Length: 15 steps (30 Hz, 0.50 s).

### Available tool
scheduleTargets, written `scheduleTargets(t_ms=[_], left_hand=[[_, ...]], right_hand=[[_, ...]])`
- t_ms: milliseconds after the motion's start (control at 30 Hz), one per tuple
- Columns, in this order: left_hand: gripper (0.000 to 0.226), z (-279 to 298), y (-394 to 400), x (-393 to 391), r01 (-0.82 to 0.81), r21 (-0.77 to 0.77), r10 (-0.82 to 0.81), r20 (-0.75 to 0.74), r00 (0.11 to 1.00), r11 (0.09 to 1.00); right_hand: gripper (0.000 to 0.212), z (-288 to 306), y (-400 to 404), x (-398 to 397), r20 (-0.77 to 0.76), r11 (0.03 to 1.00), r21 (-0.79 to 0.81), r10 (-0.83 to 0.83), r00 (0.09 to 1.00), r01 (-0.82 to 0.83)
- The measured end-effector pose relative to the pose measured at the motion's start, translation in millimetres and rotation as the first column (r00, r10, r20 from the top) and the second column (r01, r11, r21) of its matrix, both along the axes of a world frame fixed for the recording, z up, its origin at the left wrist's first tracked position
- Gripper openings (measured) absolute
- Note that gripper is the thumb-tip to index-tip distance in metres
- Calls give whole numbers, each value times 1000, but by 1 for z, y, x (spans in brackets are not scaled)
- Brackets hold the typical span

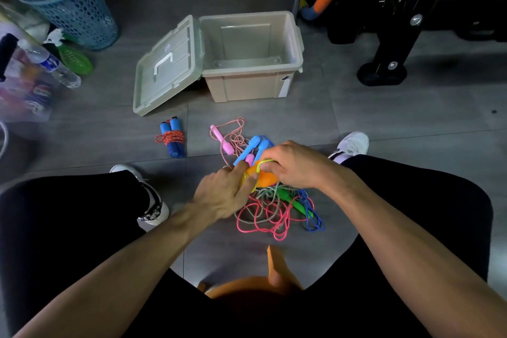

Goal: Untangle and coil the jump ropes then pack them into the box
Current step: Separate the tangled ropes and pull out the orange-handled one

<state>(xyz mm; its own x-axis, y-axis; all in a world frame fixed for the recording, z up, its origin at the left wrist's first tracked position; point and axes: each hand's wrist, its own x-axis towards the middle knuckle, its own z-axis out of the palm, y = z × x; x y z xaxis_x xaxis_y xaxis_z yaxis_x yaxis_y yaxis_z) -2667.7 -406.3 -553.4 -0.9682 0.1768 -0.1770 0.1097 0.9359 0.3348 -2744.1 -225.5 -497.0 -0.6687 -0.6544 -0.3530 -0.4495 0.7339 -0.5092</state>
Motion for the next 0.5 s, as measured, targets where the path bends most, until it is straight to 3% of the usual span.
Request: scheduleTargets(t_ms=[200, 333, 500], left_hand=[[62, 9, 10, -1, 117, -254, -113, 30, 993, 960], [52, 7, 8, 0, 299, -207, -298, 39, 954, 932], [40, 12, -2, -1, 459, -130, -476, -167, 864, 879]], right_hand=[[20, 6, 1, -8, -84, 998, -58, -23, 996, 18], [26, 13, 6, -18, -120, 997, 4, -71, 990, 72], [32, 9, 22, -35, -52, 985, 17, -171, 984, 172]])
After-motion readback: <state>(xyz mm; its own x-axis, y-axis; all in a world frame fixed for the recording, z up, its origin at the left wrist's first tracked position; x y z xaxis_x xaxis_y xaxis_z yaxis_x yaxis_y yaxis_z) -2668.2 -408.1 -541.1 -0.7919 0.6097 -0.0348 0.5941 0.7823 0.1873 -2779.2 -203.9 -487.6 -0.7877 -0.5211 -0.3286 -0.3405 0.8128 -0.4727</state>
